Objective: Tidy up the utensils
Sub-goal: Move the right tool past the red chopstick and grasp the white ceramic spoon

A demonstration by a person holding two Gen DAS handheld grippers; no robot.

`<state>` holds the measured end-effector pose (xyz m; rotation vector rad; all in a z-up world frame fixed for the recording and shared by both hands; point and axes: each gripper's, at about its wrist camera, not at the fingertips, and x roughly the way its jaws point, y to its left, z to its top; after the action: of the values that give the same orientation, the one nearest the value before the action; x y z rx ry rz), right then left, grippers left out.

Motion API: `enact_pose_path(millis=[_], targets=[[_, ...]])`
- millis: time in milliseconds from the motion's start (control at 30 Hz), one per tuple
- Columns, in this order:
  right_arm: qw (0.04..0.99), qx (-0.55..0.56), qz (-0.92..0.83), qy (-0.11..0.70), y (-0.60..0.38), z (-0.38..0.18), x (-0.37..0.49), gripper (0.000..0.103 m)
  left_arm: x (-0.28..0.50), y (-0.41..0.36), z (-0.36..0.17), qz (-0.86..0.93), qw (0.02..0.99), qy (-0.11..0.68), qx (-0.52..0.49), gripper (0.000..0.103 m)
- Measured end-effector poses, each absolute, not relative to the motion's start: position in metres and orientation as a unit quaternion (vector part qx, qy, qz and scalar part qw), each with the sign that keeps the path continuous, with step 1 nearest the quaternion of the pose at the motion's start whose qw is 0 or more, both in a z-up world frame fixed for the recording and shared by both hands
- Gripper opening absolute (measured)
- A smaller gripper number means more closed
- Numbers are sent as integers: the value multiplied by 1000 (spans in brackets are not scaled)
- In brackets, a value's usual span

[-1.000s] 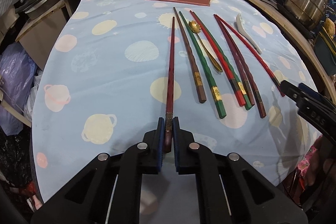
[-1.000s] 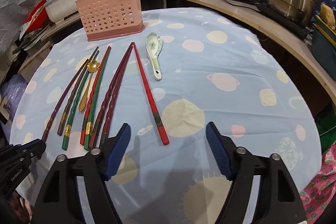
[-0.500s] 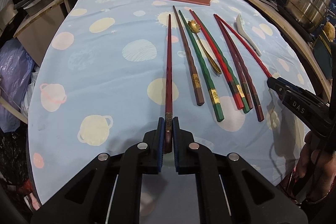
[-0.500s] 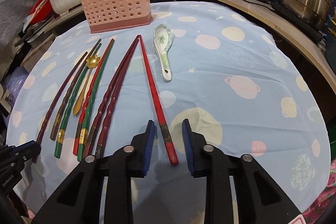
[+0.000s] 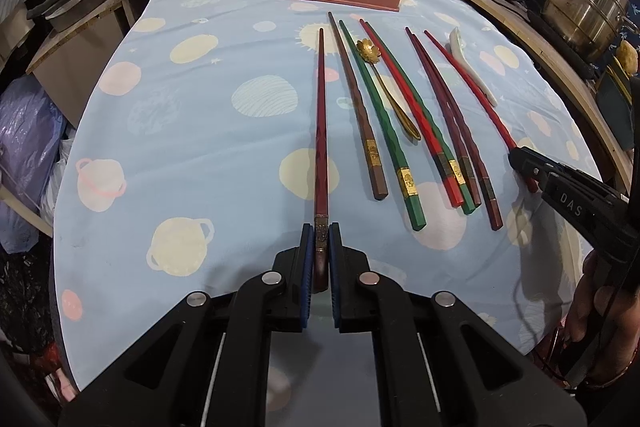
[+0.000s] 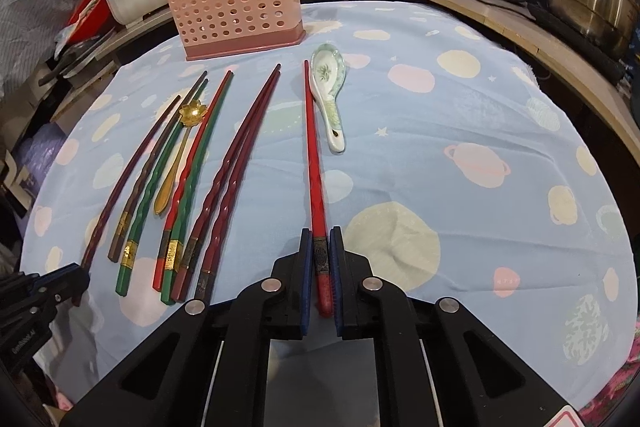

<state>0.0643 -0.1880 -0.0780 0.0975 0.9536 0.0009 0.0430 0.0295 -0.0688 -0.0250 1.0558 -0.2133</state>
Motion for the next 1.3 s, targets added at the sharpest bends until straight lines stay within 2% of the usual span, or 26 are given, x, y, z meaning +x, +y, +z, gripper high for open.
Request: enact_pose_path(millis=[433, 600, 933, 1300], targets=[[891, 40, 1, 453, -187, -80, 65, 9, 43, 30, -69, -102, 857, 505, -19, 7], [887, 71, 9, 455, -194, -76, 66, 18, 43, 31, -69, -101, 857, 504, -20, 7], [895, 109, 11, 432, -208, -62, 112, 18, 48, 31, -70, -100, 857, 505, -20, 7], [884, 110, 12, 454, -215, -84, 145, 16, 55, 29, -69, -97, 855, 508, -19, 8]])
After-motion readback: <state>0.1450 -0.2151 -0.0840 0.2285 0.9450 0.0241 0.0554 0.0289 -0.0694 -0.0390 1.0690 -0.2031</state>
